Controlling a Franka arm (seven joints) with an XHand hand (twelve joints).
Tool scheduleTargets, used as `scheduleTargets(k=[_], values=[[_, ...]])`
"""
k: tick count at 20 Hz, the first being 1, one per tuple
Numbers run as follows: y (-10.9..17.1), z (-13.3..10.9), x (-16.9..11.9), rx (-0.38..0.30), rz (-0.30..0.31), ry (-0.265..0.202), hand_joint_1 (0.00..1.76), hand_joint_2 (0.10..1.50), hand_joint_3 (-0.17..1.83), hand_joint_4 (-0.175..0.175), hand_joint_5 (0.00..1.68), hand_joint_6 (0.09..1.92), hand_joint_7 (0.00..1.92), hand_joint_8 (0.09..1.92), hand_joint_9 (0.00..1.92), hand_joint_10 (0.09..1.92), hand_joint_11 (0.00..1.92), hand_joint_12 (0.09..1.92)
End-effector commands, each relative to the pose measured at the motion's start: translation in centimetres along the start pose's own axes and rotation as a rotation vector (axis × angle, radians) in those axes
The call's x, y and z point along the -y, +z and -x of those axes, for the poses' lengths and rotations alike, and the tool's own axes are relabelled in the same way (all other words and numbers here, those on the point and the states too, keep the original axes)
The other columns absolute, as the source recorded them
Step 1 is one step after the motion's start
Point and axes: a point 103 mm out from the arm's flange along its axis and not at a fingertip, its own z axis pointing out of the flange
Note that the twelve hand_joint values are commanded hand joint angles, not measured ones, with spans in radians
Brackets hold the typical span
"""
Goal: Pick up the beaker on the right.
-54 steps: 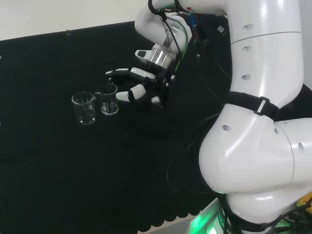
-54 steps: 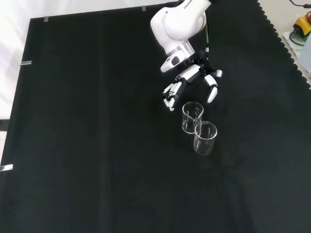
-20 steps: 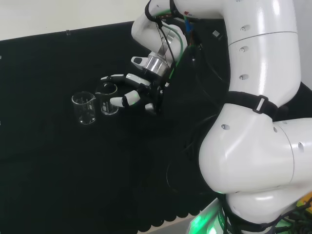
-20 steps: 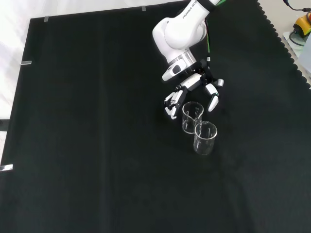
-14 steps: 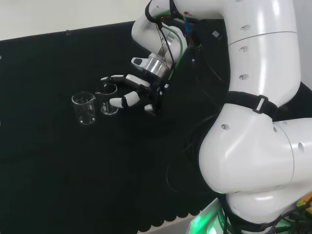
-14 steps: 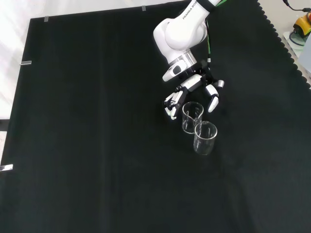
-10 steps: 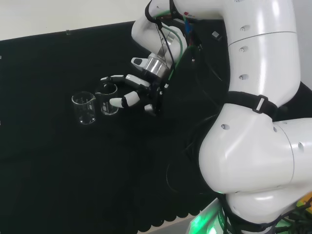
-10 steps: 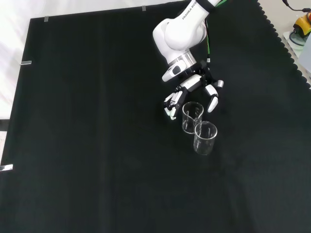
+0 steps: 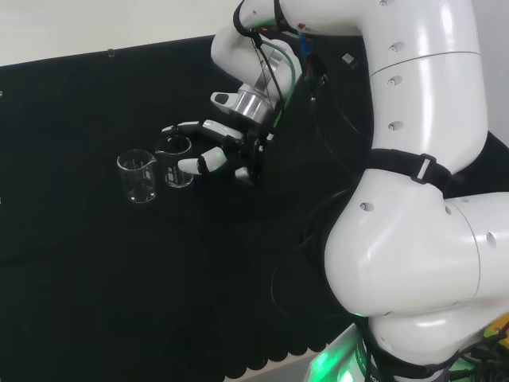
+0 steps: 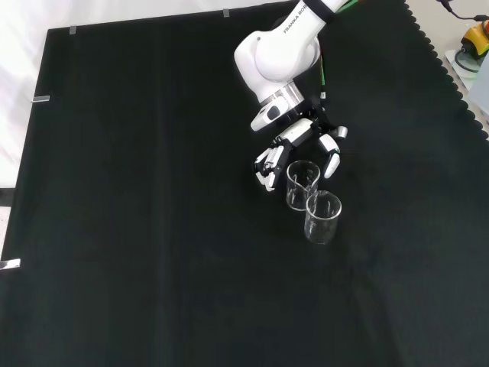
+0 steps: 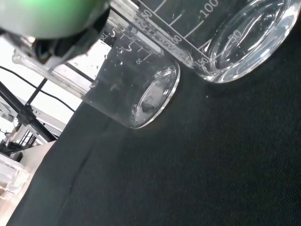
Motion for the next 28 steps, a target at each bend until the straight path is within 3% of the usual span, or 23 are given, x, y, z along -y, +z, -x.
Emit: scheduleTargets(k=[1, 28], values=[[0.2, -0.2, -0.2, 0.002, -0.010, -0.005, 0.87, 0.31, 1.01, -0.058, 0.47, 0.09, 0.38, 0.70, 0.41, 0.63, 0.00, 1.30], [1.6, -0.1, -1.1, -0.033, 0.001, -0.009, 0.92, 0.31, 1.01, -0.055, 0.49, 0.11, 0.43, 0.69, 0.47, 0.61, 0.01, 1.34]])
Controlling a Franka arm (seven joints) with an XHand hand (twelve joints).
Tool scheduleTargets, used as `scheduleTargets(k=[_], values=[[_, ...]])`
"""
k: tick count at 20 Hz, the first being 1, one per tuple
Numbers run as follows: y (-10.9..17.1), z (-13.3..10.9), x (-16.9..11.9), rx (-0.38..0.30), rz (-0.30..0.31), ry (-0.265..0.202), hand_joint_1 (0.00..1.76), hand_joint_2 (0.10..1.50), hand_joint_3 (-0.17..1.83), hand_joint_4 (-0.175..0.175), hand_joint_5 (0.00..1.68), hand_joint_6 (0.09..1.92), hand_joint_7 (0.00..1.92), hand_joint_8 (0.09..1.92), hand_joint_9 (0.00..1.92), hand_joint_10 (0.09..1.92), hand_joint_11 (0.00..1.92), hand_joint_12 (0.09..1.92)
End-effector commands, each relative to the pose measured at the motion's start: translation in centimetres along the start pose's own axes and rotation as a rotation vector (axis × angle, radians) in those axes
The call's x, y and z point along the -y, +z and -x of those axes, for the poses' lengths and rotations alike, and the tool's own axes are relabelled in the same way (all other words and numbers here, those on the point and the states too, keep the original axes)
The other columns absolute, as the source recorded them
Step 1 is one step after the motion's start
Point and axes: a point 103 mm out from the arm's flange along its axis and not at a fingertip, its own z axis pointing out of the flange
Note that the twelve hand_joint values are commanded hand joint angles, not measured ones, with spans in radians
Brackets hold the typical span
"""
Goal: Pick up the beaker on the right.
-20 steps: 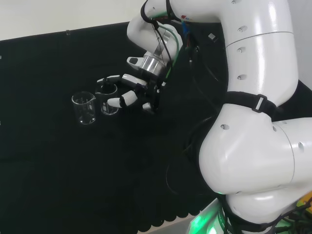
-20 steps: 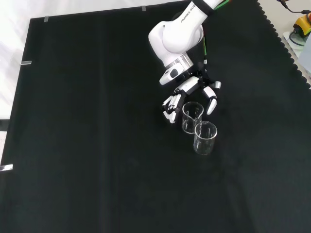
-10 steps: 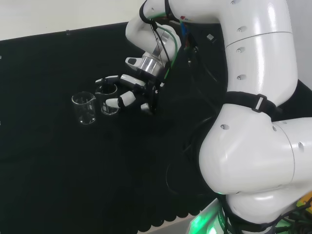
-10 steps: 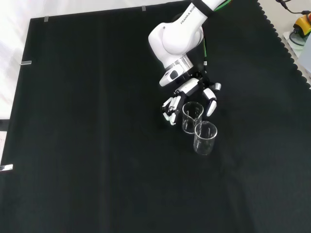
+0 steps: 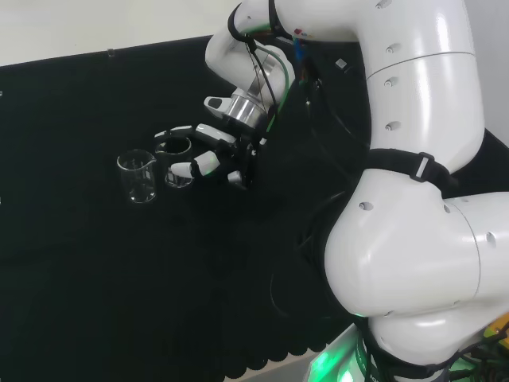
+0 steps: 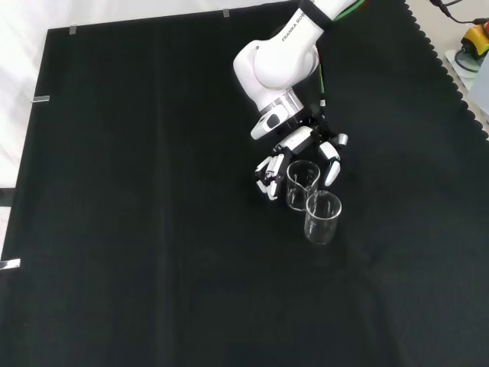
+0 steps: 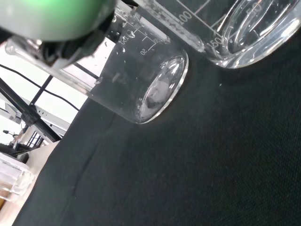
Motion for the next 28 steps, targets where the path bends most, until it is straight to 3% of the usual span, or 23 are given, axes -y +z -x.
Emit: scheduleTargets(k=[1, 17, 24, 28], values=[[0.11, -0.04, -0.16, -0.002, 0.000, -0.004, 0.92, 0.31, 1.01, -0.055, 0.49, 0.11, 0.43, 0.68, 0.47, 0.61, 0.01, 1.35], [0.19, 0.07, -0.47, 0.002, -0.003, 0.007, 0.93, 0.32, 1.01, -0.049, 0.52, 0.16, 0.46, 0.69, 0.49, 0.61, 0.04, 1.34], [0.41, -0.04, -0.68, 0.006, -0.001, 0.015, 0.95, 0.32, 1.01, -0.047, 0.39, 0.55, 0.50, 0.67, 0.56, 0.58, 0.13, 1.33], [0.56, 0.00, -0.83, 0.009, 0.016, 0.028, 0.97, 0.36, 1.01, -0.037, 0.42, 0.71, 0.57, 0.66, 0.64, 0.57, 0.20, 1.32]])
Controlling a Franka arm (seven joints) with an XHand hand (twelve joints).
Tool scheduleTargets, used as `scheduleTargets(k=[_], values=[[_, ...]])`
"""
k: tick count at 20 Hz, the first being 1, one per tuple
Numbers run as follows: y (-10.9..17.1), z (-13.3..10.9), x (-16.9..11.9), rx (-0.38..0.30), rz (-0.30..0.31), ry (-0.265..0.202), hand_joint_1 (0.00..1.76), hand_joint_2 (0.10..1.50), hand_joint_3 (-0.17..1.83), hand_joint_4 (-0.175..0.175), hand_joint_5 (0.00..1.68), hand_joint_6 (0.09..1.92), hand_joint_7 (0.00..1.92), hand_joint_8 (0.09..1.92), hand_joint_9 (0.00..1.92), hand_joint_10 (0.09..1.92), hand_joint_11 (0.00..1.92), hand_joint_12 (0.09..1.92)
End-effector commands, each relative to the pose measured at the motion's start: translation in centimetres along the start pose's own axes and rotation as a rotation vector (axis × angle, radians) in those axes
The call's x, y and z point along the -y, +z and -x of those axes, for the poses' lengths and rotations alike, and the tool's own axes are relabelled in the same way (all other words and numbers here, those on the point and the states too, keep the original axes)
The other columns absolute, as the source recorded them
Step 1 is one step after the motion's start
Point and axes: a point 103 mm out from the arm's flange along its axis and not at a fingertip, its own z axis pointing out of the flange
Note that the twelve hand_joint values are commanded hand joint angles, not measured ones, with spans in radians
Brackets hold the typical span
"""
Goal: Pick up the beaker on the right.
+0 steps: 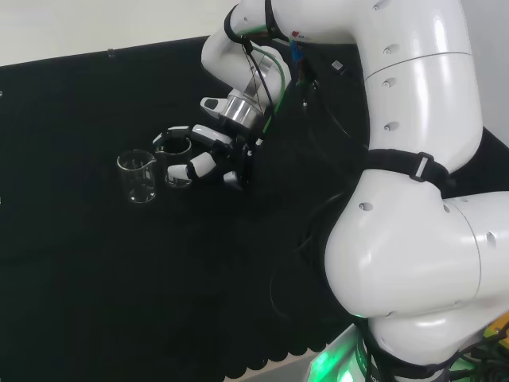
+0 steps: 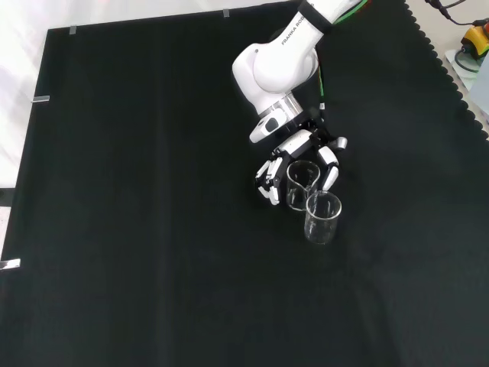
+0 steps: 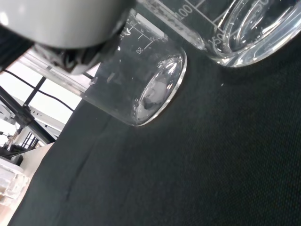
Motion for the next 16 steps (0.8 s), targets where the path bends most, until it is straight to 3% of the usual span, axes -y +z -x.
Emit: scheduleTargets(k=[1, 10, 13, 14, 15, 16], values=[[0.18, 0.04, -0.12, 0.000, 0.020, 0.012, 0.98, 0.37, 1.00, -0.035, 0.44, 0.75, 0.59, 0.66, 0.66, 0.57, 0.22, 1.31], [0.14, 0.14, 0.03, -0.038, 0.049, 0.013, 0.99, 0.40, 1.01, -0.036, 0.49, 0.88, 0.64, 0.65, 0.71, 0.54, 0.29, 1.29], [0.04, 0.14, 0.11, -0.036, 0.084, 0.023, 1.00, 0.48, 0.99, -0.034, 0.67, 0.89, 0.72, 0.66, 0.78, 0.54, 0.36, 1.25], [-0.04, 0.13, 0.15, -0.030, 0.094, 0.027, 1.02, 0.61, 0.84, 0.022, 0.81, 0.93, 0.79, 0.65, 0.84, 0.53, 0.43, 1.23], [-0.13, 0.11, 0.17, -0.023, 0.102, 0.030, 1.05, 0.71, 0.69, 0.057, 0.93, 0.94, 0.89, 0.62, 0.91, 0.50, 0.50, 1.20], [-0.21, 0.09, 0.20, -0.014, 0.109, 0.033, 1.08, 0.76, 0.59, 0.052, 1.01, 0.93, 0.99, 0.58, 1.00, 0.45, 0.58, 1.16]])
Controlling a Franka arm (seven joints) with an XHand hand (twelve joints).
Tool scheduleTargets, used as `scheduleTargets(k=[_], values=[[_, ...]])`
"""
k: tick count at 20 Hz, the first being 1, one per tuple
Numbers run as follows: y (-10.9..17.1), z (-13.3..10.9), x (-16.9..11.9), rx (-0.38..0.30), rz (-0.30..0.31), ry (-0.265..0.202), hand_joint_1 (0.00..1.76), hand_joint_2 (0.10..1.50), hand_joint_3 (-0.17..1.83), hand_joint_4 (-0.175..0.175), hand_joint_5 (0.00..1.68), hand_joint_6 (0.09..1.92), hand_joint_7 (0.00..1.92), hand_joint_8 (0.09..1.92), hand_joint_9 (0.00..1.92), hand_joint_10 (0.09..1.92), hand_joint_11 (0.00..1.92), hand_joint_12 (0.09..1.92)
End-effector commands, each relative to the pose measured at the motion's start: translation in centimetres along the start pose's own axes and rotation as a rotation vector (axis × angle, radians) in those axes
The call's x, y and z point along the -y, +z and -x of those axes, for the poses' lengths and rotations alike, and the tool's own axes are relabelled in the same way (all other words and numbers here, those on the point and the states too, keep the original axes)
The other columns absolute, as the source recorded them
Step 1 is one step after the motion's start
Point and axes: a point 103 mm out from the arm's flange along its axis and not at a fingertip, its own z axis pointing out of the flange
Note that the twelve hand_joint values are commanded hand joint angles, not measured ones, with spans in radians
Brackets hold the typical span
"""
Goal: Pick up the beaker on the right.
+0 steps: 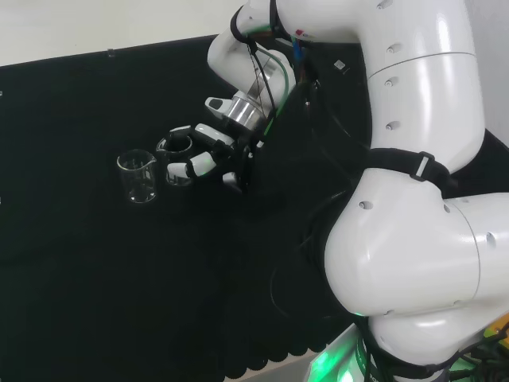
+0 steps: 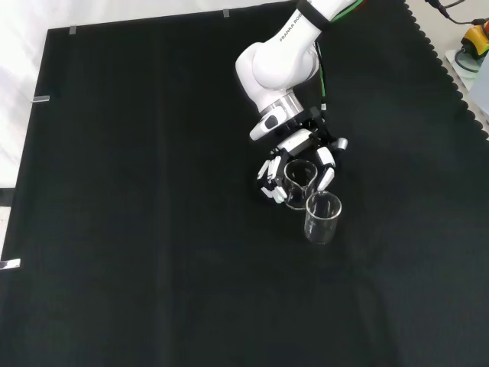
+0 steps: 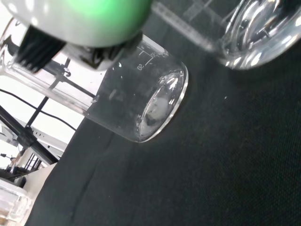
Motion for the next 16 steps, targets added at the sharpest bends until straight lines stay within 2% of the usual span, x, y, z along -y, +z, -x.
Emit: scheduleTargets(k=[1, 5, 9, 16], values=[[-0.3, 0.0, 0.2, 0.027, 0.051, 0.017, 1.10, 0.79, 0.55, 0.037, 1.06, 0.90, 1.07, 0.53, 1.07, 0.40, 0.64, 1.12], [-0.7, -0.2, 0.3, 0.047, 0.069, 0.020, 1.15, 0.80, 0.48, -0.055, 1.17, 0.77, 1.30, 0.32, 1.30, 0.20, 0.90, 0.97], [-1.3, -0.4, 0.2, 0.053, 0.077, 0.010, 1.16, 0.81, 0.44, -0.056, 1.19, 0.71, 1.35, 0.23, 1.37, 0.11, 1.01, 0.90], [-2.3, -0.7, 0.3, 0.076, 0.083, -0.007, 1.16, 0.81, 0.42, -0.055, 1.20, 0.70, 1.36, 0.21, 1.39, 0.09, 1.04, 0.89]])
